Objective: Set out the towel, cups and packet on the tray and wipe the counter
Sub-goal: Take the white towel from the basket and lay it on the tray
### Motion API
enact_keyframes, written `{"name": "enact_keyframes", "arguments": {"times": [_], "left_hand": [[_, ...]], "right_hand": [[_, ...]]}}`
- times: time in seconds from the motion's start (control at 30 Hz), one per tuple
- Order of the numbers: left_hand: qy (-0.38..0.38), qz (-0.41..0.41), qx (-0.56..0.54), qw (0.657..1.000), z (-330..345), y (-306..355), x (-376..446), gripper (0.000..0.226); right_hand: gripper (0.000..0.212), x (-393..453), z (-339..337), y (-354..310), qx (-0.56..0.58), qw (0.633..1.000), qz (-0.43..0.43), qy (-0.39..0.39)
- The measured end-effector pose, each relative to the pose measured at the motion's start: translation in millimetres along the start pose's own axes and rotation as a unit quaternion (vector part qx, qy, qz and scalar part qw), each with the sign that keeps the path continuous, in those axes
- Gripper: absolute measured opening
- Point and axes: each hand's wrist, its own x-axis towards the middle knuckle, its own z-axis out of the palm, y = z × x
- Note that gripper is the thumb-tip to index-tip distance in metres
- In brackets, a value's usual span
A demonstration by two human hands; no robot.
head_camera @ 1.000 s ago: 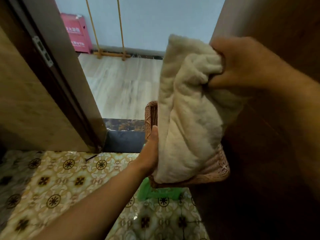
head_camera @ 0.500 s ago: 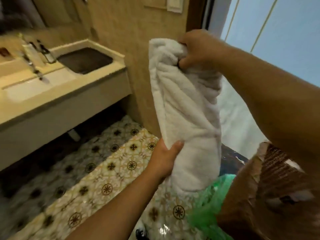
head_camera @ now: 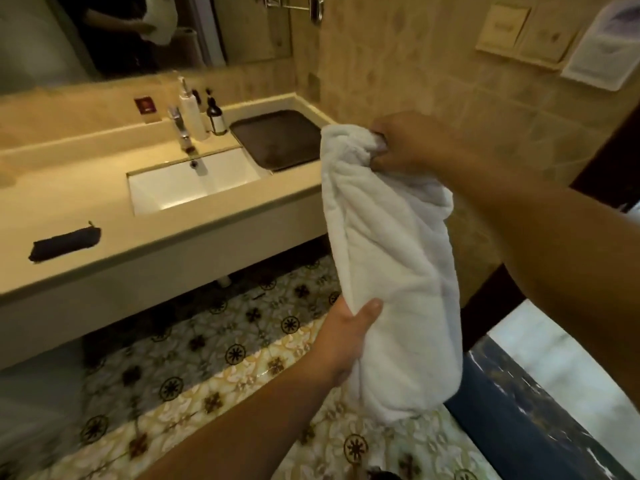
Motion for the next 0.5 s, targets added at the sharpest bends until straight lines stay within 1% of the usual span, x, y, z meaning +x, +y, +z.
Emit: {"name": "enact_keyframes", "arguments": {"times": [0.13,0.23,0.33,0.37,0.43,0.5], "left_hand": [[0.026,-0.001,-0.011,1.0,-13.2,8.6,83.7,0.036],[0.054,0.013,-0.013,0.998,-19.0,16.7,151.9,0.036],[0.065,0.02,-0.019,0.997,-19.0,36.8,214.7,0.039],[0.065,0.026,-0.027,0.997,-19.4,43.9,233.2,0.038],[0.065,0.036,-0.041,0.996,-23.9,57.5,269.3,0.034],[0.083,0.033,-0.039,0.995,-34.0,71.6,302.1,0.035]], "right_hand": [[0.024,84.0,19.1,30.0,-0.016,1.0,-0.021,-0.007],[0.022,154.3,32.4,58.6,-0.021,0.999,-0.045,-0.005],[0.034,222.8,37.0,80.2,-0.035,0.996,-0.083,-0.001],[0.033,244.2,37.4,85.7,-0.035,0.995,-0.098,0.002],[0.024,286.0,38.2,94.8,-0.035,0.992,-0.117,0.016],[0.022,326.1,41.8,99.6,-0.035,0.991,-0.13,0.017]]}}
